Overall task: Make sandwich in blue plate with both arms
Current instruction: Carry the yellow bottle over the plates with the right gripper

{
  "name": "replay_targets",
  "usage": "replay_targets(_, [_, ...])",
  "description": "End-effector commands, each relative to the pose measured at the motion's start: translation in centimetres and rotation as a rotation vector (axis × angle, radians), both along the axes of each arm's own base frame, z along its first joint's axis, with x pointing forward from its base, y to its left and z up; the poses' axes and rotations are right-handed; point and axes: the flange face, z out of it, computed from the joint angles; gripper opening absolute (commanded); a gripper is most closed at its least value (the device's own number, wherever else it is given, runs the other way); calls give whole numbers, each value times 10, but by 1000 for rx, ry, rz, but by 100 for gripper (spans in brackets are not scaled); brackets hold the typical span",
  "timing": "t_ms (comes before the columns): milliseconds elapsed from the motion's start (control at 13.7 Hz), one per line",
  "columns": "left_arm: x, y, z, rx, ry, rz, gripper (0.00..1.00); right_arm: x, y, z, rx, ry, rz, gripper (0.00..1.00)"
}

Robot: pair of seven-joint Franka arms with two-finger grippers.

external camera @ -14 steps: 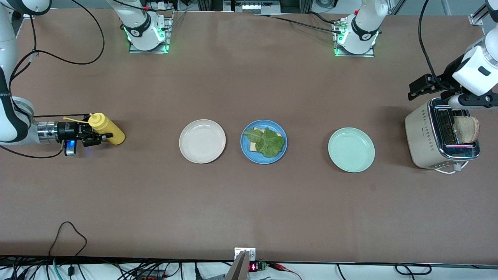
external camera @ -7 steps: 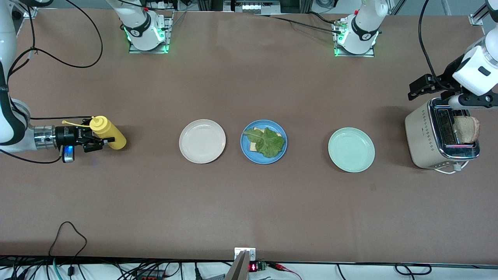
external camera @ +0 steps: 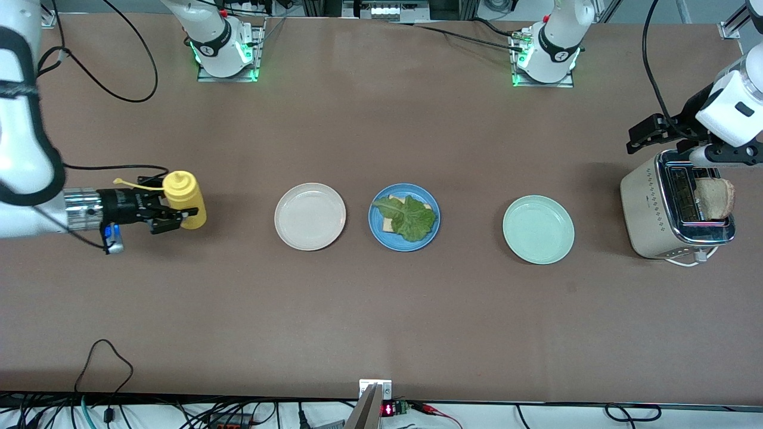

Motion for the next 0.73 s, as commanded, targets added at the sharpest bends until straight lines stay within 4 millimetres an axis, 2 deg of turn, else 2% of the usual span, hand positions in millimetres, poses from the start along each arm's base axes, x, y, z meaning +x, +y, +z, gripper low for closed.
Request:
replay_targets(0, [-1,6,4,24,-3,13,100,-4,49,20,-96,9,-19,0])
replay_targets(292, [1,6,0,24,3,-1,100,-1,133,23,-177,19,-122,0])
replay_targets(510, [2,10,-3,18,14,1,100,-4,212,9,-233,-11,-232,0])
replay_targets(583, [2,16,-4,10,14,15,100,-8,240,2,-246,-21,-258,0])
replay_targets(656, [3,17,-4,9,14,17,100,-10,262,-4,-254,-34,-285,0])
